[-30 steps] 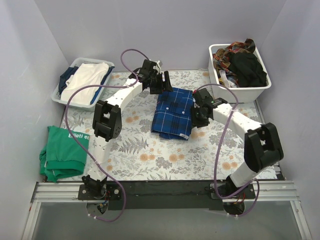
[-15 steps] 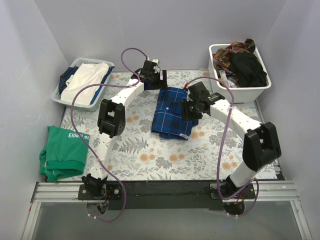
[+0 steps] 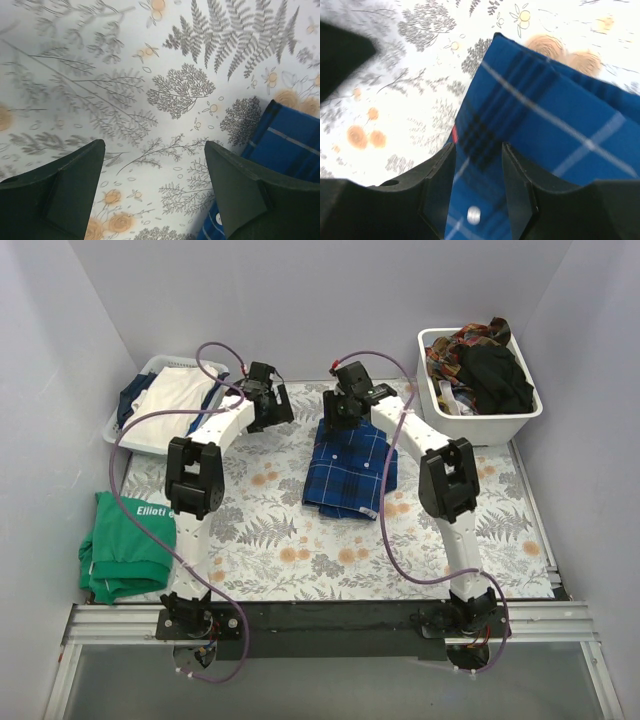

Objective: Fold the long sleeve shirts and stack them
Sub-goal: Fold the shirt

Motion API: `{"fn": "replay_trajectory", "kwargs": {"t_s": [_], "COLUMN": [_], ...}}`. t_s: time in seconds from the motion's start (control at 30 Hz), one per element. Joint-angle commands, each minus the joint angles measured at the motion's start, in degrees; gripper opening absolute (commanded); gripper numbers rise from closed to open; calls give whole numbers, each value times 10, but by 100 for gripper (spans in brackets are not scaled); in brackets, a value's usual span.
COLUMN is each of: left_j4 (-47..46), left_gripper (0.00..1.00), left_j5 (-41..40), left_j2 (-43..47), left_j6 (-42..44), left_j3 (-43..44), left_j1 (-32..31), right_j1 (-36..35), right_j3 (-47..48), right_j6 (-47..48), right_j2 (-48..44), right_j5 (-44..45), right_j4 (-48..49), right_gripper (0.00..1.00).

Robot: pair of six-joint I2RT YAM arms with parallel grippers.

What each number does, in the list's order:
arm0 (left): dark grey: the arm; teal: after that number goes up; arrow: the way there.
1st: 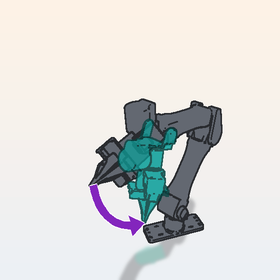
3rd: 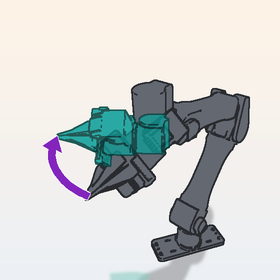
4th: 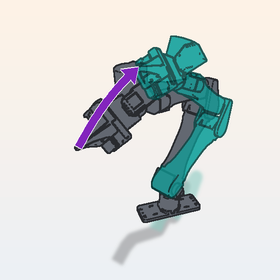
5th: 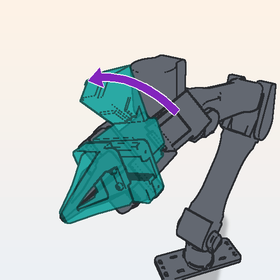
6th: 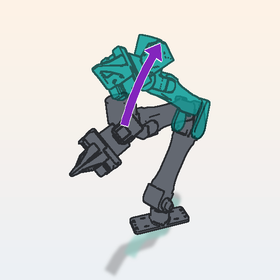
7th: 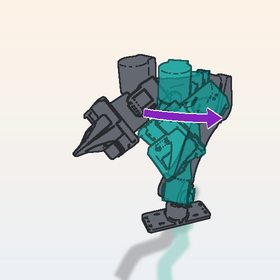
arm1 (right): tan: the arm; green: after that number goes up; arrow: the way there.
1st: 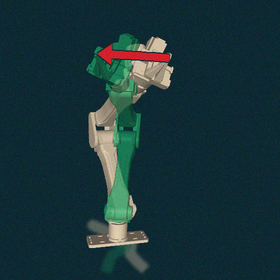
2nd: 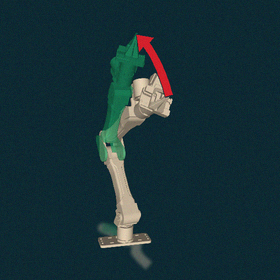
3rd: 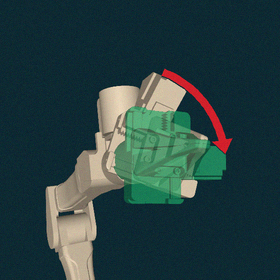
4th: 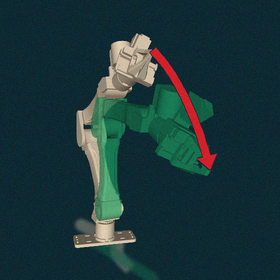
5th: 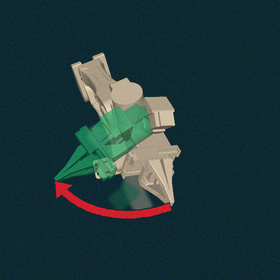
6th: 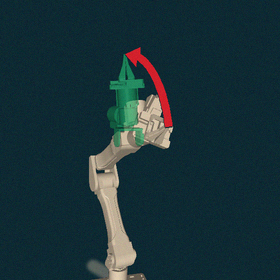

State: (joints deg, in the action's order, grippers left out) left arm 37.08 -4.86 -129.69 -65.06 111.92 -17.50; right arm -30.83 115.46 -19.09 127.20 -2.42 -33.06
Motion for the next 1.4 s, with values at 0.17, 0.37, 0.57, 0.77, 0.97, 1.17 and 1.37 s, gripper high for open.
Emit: {"fn": "replay_trajectory", "kwargs": {"t_s": [0.17,0.37,0.57,0.77,0.97,1.17,1.37], "left_j4": [12,12,22,48,54,50,48], "left_gripper": [81,82,82,82,82,82,82], "left_j5": [-23,-23,-23,-24,7,39,48], "left_j2": [153,170,176,188,197,211,252], "left_j6": [0,-1,-14,-42,-47,-42,-30], "left_j3": [-29,-32,-32,-31,-33,-41,-81], "left_j1": [-2,6,22,54,78,79,78], "right_j1": [-10,-46,-106,-155,-191,-183,-158], "right_j3": [25,-27,-31,-165,-297,-320,-278], "right_j6": [20,80,178,223,217,173,111], "right_j2": [111,102,95,10,-98,-214,-281], "right_j5": [-77,-134,-189,-196,-157,-88,-55], "right_j4": [-44,-44,-73,-71,-68,-13,7], "right_gripper": [49,49,50,50,50,54,81]}}
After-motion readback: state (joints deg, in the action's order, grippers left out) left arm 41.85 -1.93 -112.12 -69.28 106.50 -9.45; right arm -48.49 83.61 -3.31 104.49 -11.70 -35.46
